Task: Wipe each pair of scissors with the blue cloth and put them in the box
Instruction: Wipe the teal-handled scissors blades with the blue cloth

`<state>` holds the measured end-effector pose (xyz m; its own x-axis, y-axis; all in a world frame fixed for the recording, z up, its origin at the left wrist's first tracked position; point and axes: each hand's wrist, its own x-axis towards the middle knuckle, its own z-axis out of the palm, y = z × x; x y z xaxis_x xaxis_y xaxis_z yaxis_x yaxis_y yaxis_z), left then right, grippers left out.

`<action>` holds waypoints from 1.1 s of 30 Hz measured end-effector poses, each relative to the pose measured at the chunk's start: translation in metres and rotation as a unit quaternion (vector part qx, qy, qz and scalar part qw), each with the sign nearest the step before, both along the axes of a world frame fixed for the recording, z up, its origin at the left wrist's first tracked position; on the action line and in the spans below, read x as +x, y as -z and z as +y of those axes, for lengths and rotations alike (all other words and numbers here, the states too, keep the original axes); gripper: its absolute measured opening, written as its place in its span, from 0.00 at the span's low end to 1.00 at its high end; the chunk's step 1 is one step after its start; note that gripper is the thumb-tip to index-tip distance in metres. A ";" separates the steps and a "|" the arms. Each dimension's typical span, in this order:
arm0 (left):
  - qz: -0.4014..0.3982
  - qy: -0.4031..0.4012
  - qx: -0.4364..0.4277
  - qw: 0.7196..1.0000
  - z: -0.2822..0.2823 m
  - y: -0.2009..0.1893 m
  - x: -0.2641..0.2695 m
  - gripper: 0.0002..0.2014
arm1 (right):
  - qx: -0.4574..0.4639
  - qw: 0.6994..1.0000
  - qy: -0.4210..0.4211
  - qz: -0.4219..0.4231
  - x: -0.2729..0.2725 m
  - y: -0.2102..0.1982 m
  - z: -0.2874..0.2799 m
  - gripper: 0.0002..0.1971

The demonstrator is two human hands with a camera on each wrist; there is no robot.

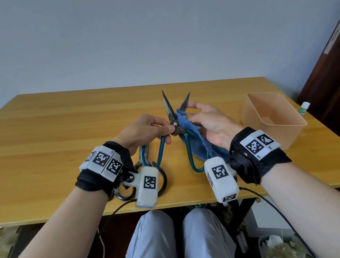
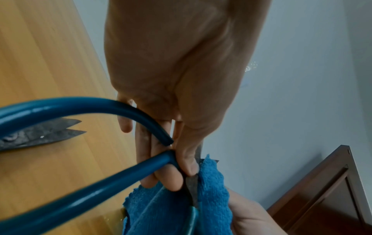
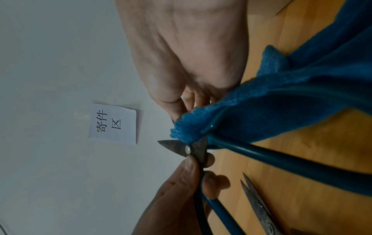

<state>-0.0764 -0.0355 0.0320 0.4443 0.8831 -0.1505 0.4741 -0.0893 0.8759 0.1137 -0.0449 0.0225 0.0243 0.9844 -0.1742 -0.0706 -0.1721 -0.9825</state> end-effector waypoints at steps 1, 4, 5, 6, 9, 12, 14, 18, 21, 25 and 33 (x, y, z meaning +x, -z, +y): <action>0.002 0.001 0.000 1.000 0.001 0.000 0.000 0.15 | -0.003 1.000 -0.003 0.000 0.000 0.000 0.000 0.16; -0.004 0.005 -0.004 1.000 0.002 0.003 -0.001 0.15 | -0.014 1.000 -0.006 -0.013 0.000 -0.001 -0.001 0.14; -0.006 0.006 -0.006 1.000 0.002 0.004 -0.002 0.14 | -0.020 1.000 -0.012 -0.016 0.001 -0.001 -0.001 0.13; -0.009 0.007 -0.009 1.000 0.002 0.005 -0.002 0.14 | -0.026 0.999 -0.017 -0.019 0.002 -0.001 -0.001 0.14; -0.015 0.012 -0.018 1.000 0.002 0.009 -0.001 0.13 | -0.025 0.999 -0.021 -0.020 0.008 0.000 0.000 0.17; -0.021 0.016 -0.021 0.999 0.003 0.011 0.000 0.14 | -0.007 1.000 -0.005 -0.004 0.008 0.003 0.000 0.17; -0.035 0.004 -0.020 0.999 0.003 0.011 -0.001 0.13 | 0.001 1.000 0.023 0.019 0.004 0.005 -0.001 0.17; -0.068 -0.046 -0.030 0.996 0.006 0.019 -0.012 0.14 | 0.009 0.992 0.074 0.096 0.004 0.008 0.004 0.15; -0.123 -0.085 -0.052 0.987 0.006 0.026 -0.019 0.08 | 0.002 0.986 0.101 0.131 0.009 0.013 0.009 0.12; -0.301 -0.138 -0.134 0.934 0.009 0.030 -0.016 0.05 | -0.011 0.982 0.107 0.156 0.007 0.017 0.011 0.05; -0.382 -0.179 -0.154 0.894 0.006 0.028 0.025 0.07 | -0.013 0.967 0.137 0.216 -0.004 0.028 0.014 0.01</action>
<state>-0.0518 -0.0296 0.0039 0.2195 0.9580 -0.1847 -0.3225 0.2499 0.9130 0.1098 -0.0311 -0.0053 0.2030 0.9466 -0.2505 -0.5204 -0.1124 -0.8465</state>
